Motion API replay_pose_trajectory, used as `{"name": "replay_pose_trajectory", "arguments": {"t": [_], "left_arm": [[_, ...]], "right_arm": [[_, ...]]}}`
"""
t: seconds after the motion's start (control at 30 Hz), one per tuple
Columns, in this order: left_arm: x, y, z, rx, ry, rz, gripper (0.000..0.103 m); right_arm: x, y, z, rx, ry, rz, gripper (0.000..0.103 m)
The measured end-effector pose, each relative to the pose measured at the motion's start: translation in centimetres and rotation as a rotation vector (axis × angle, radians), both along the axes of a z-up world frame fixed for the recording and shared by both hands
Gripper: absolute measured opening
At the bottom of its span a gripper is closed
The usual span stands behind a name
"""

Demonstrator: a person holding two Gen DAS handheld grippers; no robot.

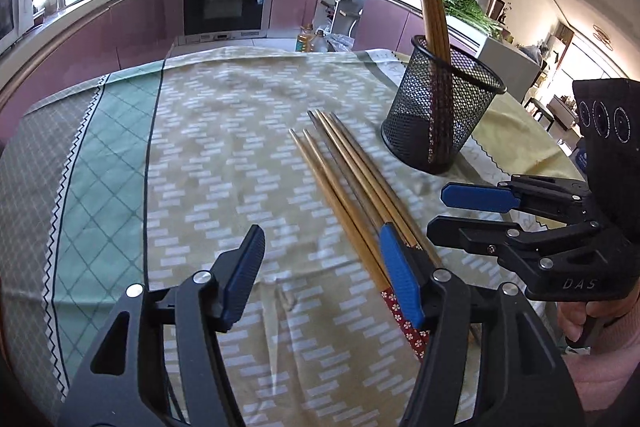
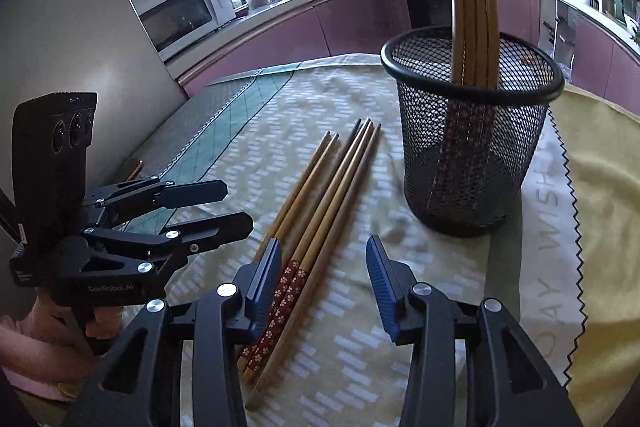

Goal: Organize utensils
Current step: 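Move both open tools back to the remaining chopsticks on the cloth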

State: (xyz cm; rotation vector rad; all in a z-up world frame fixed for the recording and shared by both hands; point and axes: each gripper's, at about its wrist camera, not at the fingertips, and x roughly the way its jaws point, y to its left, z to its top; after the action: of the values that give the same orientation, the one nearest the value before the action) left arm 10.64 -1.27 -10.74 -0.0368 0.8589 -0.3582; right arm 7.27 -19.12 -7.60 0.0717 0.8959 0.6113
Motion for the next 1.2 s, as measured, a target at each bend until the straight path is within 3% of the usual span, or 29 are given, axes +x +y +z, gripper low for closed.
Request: {"name": "replay_pose_trajectory", "arguments": {"t": [0.33,0.93,1.2], "left_arm": [[1.0,-0.9,-1.0,0.019,0.037,-0.002,0.055],[1.6,-1.4,-1.3,0.063,0.031,0.003,0.051],[1.7,-1.4,-1.3,0.074,0.028,0.001,0.044]], "right_arm": [[0.3,-0.3,-0.7,-0.016,0.015,-0.024,0.042],[0.3,0.4,-1.0,-0.054,0.002,-0.032,0.040],[0.6,0.4,-1.1,-0.068,0.001,-0.046,0.034]]}}
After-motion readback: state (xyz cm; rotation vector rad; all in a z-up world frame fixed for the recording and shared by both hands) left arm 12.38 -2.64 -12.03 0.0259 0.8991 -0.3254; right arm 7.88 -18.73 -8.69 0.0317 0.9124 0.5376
